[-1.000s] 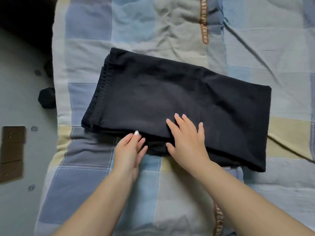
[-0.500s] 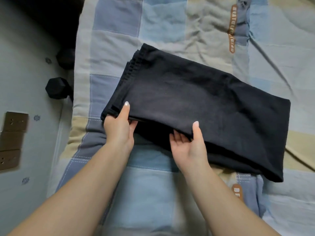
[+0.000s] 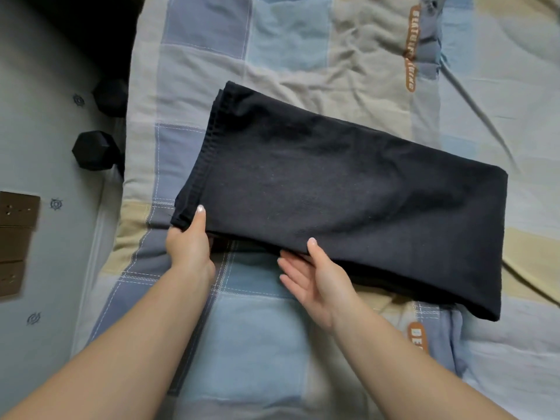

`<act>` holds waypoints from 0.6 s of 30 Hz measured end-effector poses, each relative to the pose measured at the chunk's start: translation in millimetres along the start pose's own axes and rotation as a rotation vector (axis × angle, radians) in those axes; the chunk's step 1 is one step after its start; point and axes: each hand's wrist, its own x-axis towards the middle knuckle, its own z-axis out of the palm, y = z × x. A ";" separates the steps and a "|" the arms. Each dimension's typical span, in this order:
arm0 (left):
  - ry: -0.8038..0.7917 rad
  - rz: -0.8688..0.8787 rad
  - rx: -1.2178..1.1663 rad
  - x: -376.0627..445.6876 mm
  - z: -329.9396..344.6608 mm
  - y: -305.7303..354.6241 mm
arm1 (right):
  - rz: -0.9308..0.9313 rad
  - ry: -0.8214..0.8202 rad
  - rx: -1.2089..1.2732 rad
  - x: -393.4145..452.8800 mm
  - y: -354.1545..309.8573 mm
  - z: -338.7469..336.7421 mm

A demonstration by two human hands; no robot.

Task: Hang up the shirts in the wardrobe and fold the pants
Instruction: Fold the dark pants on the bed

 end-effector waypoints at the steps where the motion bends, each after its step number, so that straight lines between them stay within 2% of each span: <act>1: -0.004 -0.001 0.022 2.2 -1.8 -0.3 | 0.050 -0.051 -0.153 -3.9 -3.7 -3.0; 3: -0.030 -0.033 0.029 5.2 -6.2 0.8 | 0.012 -0.088 -0.421 -10.9 -15.7 -3.2; 4: -0.057 -0.067 0.002 6.6 -7.7 1.7 | -0.092 -0.080 -0.483 -12.8 -25.3 -1.8; 6: -0.130 -0.152 -0.077 9.1 -8.9 4.4 | -0.444 0.003 -0.594 -10.3 -48.7 0.9; 8: -0.214 -0.251 -0.145 9.0 -7.0 7.0 | -0.876 0.175 -0.967 0.7 -80.6 -0.2; 9: -0.245 -0.288 -0.167 8.9 -5.3 7.1 | -1.007 0.226 -1.221 9.7 -97.8 -2.0; 10: -0.266 -0.310 -0.178 8.9 -3.6 6.5 | -1.022 0.232 -1.481 20.5 -114.9 -4.9; 12: -0.280 -0.322 -0.198 7.5 -0.2 3.8 | -0.907 0.231 -1.945 41.0 -147.5 -10.6; 13: -0.280 -0.322 -0.210 6.6 1.6 1.6 | -0.862 0.249 -2.102 48.8 -161.3 -12.3; 15: -0.285 -0.318 -0.240 5.3 4.7 -1.3 | -0.823 0.300 -2.161 57.6 -178.4 -9.1; 18: -0.307 -0.304 -0.286 1.9 10.5 -0.7 | -0.810 0.324 -2.044 60.3 -167.6 3.9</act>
